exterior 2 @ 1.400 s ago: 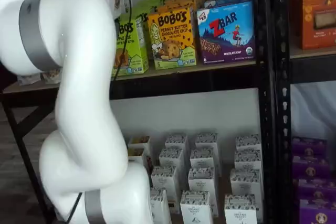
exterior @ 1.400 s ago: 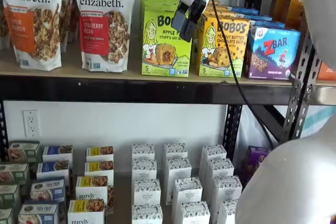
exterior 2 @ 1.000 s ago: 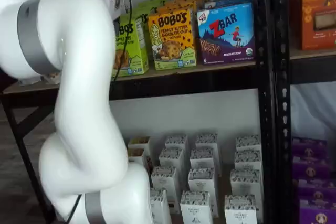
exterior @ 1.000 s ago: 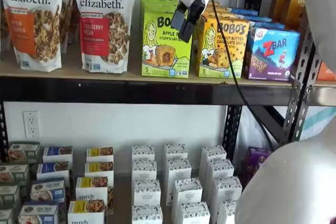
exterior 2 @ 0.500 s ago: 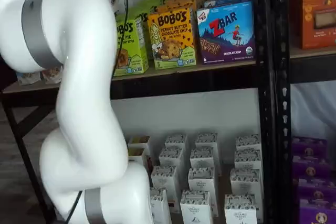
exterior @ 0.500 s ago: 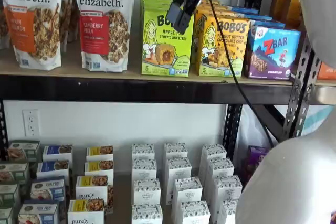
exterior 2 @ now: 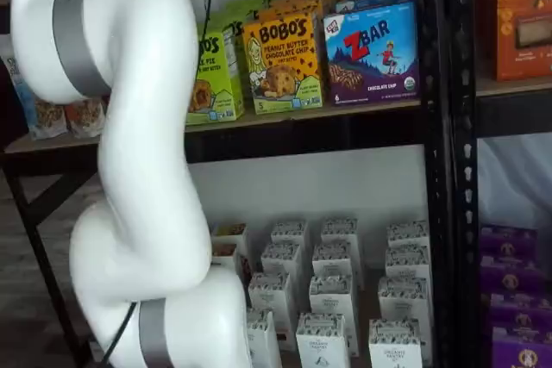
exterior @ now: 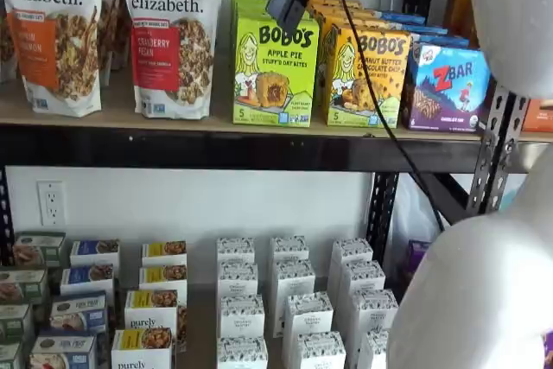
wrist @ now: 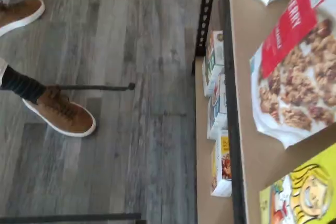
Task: Pick the green box on the top shelf, the fourth from the left
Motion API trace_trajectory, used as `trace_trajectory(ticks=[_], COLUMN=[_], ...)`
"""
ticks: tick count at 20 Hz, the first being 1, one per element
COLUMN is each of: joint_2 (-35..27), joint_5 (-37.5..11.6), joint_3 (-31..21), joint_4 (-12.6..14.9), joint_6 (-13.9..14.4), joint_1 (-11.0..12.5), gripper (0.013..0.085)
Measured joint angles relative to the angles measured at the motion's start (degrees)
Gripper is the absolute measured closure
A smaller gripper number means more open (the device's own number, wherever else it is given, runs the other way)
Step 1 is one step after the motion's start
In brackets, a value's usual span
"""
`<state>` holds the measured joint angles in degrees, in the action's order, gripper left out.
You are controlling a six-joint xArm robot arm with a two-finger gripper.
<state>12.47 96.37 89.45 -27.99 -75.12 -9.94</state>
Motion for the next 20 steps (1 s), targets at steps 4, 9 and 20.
trace_trajectory(ticks=[4,9,20], joint_2=[-2.0,-3.9,-5.8], joint_5=[0.4,0.1,-1.5], joint_3=[3.2,6.0,7.0], joint_4=[-0.3,-0.3,0.6], joint_6=[-0.2,-1.0,-3.5], joint_1=[0.8,2.2,4.3], gripper=[0.0130,0.0130,0.0130])
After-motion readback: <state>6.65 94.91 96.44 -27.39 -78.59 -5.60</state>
